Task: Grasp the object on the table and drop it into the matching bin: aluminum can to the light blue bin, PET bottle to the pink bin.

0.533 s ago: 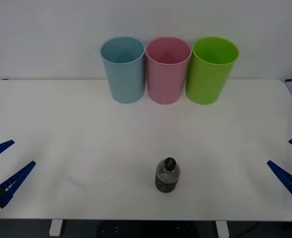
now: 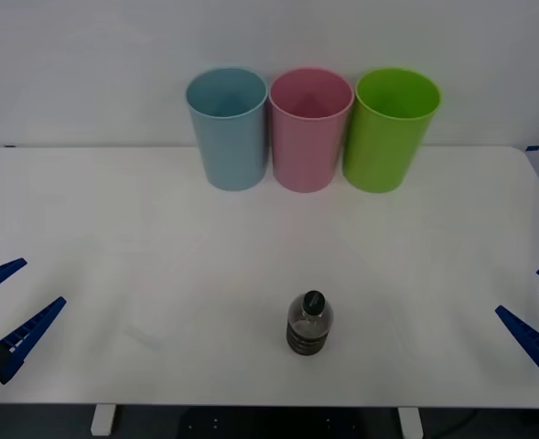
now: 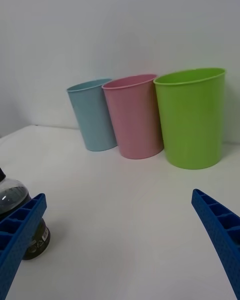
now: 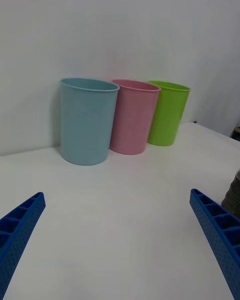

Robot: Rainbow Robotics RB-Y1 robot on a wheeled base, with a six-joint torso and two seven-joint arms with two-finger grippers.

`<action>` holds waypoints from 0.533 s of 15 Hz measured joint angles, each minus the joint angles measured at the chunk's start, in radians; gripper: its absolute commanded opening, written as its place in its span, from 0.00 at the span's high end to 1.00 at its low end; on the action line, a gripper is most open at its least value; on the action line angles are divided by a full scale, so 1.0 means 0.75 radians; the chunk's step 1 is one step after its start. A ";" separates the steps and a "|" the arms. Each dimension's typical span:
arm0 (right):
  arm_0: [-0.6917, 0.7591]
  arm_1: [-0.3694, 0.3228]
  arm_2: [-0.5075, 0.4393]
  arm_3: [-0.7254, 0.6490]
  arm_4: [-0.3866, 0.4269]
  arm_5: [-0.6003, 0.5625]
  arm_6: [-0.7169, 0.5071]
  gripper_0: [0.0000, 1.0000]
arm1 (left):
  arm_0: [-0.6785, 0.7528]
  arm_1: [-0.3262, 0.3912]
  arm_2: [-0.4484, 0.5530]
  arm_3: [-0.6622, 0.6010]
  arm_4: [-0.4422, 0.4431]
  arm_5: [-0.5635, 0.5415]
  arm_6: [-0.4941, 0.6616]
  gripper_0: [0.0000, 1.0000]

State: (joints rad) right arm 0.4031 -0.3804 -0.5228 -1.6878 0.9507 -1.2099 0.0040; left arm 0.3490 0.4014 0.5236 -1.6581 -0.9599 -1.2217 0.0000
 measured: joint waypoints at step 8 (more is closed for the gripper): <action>-0.006 -0.109 0.149 0.043 -0.001 -0.075 0.089 0.00 | 0.000 0.000 0.000 0.000 0.000 0.000 0.000 0.00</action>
State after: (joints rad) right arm 0.3984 -0.4624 -0.4112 -1.6554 0.9497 -1.2659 0.0709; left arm 0.3490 0.4014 0.5236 -1.6581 -0.9599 -1.2217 0.0000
